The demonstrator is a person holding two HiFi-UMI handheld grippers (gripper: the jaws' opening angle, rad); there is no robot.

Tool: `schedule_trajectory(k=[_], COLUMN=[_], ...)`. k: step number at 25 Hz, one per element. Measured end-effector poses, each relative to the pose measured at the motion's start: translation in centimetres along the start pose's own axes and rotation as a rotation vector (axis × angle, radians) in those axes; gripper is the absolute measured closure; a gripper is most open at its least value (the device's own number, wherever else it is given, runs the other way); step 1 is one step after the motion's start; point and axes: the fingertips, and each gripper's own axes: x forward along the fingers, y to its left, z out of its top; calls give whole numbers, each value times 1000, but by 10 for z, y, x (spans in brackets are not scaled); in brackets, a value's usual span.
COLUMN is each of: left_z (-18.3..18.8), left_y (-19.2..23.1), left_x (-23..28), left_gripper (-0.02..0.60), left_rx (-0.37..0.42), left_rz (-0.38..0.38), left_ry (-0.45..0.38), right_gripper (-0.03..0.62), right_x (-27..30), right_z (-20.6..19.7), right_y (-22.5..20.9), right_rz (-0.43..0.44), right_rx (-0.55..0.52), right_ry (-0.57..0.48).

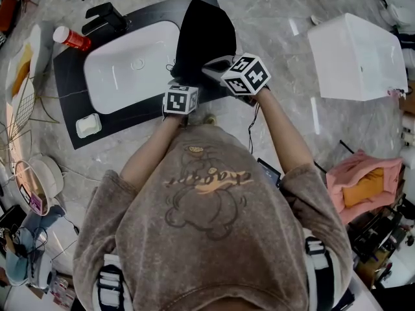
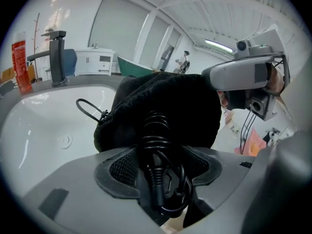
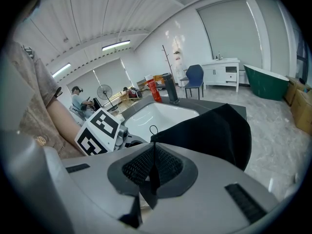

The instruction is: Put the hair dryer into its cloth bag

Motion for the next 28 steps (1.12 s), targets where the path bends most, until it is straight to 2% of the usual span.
schedule_trajectory(k=[4,9,18,24,28], left_z=[4,4,24,33,40], left_y=[3,5,3,4,2], left_x=[-5,-6,-10,-4,0], left_gripper=[344,360,367,367,368], left_rx=[-123,-137,-322,-366,-424], left_rz=[-19,0,-35,-41,-53], left_ry=[-45,-73,-189,-216,-247], right_gripper=[582,582,582,582,583], right_x=[-1,-1,-2,0,3], right_z=[-1,-2,-3,-4,-3], right_y=[2,2,5,8,8], right_rz=[3,6,20,29,34], right_rx=[-4,-7,-13,-13,-16], right_ry=[5,12,18,21,20])
